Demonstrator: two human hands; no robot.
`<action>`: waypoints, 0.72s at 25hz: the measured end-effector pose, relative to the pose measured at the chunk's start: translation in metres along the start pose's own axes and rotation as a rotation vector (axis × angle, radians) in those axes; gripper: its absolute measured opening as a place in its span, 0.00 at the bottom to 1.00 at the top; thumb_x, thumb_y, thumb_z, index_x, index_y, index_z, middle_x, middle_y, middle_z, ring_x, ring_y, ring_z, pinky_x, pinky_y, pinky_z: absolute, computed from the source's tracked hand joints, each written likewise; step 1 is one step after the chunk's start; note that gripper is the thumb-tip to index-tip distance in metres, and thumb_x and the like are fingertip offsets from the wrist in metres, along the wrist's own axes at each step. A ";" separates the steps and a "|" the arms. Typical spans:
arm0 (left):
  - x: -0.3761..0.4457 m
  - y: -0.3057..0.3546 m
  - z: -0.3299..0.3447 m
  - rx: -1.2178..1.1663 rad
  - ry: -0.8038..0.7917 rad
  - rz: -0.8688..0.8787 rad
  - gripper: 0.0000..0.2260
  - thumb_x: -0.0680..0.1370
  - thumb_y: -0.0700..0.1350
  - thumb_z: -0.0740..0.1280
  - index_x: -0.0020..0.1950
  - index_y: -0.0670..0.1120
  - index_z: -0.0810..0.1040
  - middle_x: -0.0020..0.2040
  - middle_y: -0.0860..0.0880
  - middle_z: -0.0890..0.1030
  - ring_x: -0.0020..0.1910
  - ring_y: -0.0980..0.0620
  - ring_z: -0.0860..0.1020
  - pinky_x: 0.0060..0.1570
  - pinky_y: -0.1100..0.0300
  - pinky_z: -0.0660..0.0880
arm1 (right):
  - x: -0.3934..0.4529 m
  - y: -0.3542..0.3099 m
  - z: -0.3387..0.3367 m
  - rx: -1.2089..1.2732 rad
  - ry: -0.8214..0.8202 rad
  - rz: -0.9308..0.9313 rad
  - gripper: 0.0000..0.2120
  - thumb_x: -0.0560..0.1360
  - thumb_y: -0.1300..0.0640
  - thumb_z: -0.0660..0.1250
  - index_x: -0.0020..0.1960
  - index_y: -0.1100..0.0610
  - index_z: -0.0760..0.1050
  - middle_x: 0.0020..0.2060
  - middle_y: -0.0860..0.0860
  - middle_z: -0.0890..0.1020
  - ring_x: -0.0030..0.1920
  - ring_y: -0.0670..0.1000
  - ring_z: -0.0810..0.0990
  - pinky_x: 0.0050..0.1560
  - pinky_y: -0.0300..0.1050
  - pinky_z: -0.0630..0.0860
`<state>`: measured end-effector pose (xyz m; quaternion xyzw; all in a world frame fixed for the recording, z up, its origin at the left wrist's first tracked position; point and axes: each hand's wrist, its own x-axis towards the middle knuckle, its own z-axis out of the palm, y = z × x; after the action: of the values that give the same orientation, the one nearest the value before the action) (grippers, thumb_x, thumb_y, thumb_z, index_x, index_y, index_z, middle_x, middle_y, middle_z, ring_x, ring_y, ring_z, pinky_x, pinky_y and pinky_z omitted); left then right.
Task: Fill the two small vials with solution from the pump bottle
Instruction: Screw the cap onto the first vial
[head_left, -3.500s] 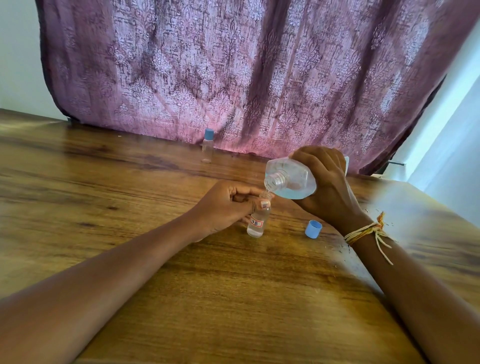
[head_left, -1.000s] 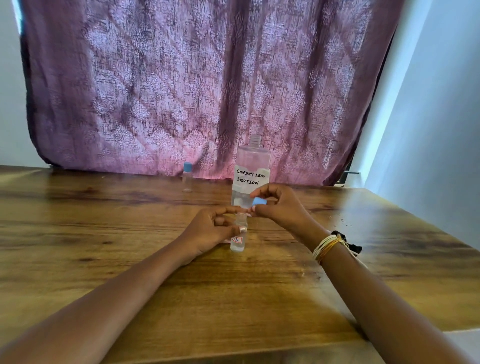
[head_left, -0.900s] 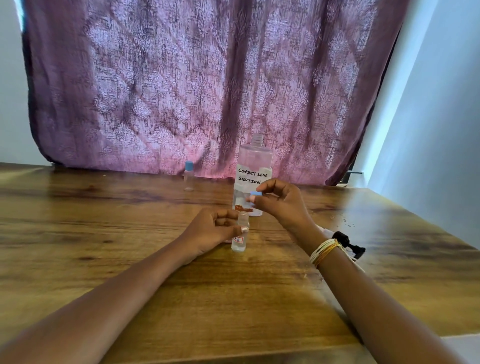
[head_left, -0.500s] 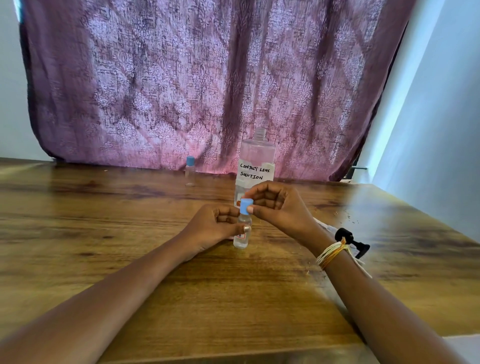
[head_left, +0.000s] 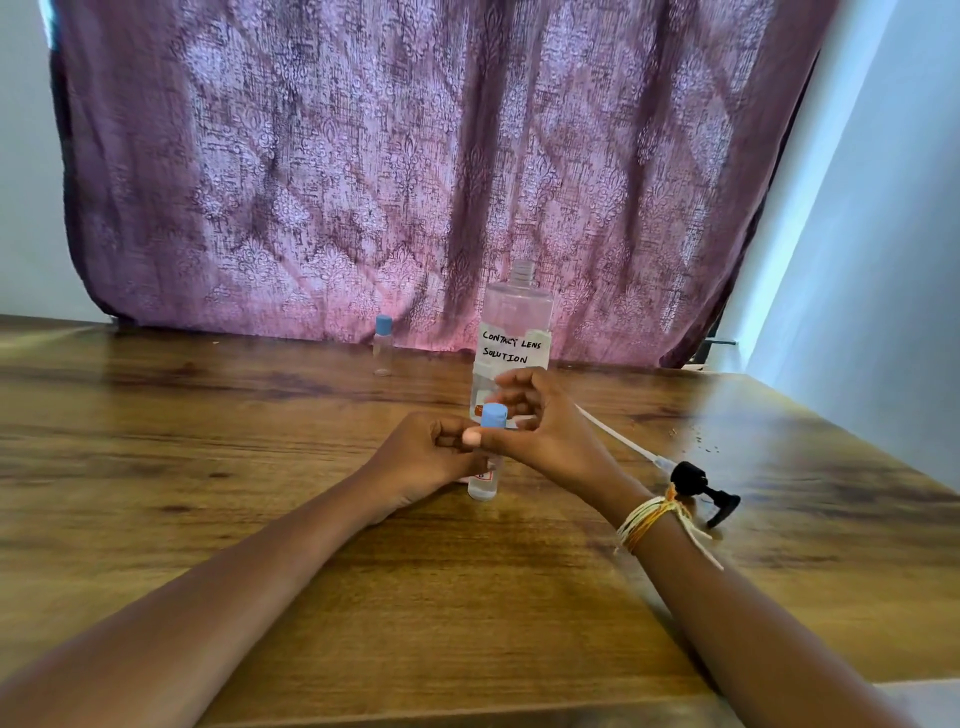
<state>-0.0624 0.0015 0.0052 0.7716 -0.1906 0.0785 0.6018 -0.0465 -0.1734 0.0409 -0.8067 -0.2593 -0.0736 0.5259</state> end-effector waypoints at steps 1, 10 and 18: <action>0.001 0.000 0.000 -0.023 -0.004 -0.022 0.09 0.70 0.39 0.76 0.45 0.53 0.86 0.41 0.53 0.87 0.40 0.59 0.84 0.40 0.68 0.77 | 0.000 -0.001 -0.005 0.122 -0.061 0.004 0.27 0.69 0.62 0.76 0.64 0.56 0.69 0.59 0.54 0.81 0.59 0.47 0.80 0.55 0.37 0.77; 0.001 0.001 0.000 -0.013 0.000 -0.036 0.08 0.70 0.41 0.76 0.47 0.51 0.86 0.44 0.51 0.87 0.42 0.58 0.84 0.40 0.69 0.77 | -0.003 -0.002 -0.005 0.212 -0.050 0.017 0.28 0.69 0.68 0.74 0.67 0.57 0.70 0.51 0.58 0.81 0.51 0.54 0.80 0.55 0.45 0.77; 0.000 0.004 0.002 -0.003 0.007 -0.040 0.09 0.70 0.39 0.76 0.49 0.48 0.85 0.43 0.50 0.87 0.41 0.59 0.84 0.39 0.70 0.77 | -0.003 -0.001 -0.007 0.128 0.035 -0.023 0.32 0.67 0.65 0.78 0.67 0.54 0.71 0.48 0.57 0.85 0.50 0.49 0.84 0.51 0.42 0.78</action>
<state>-0.0638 -0.0009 0.0081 0.7740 -0.1731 0.0686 0.6052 -0.0481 -0.1799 0.0432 -0.7668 -0.2636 -0.0771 0.5802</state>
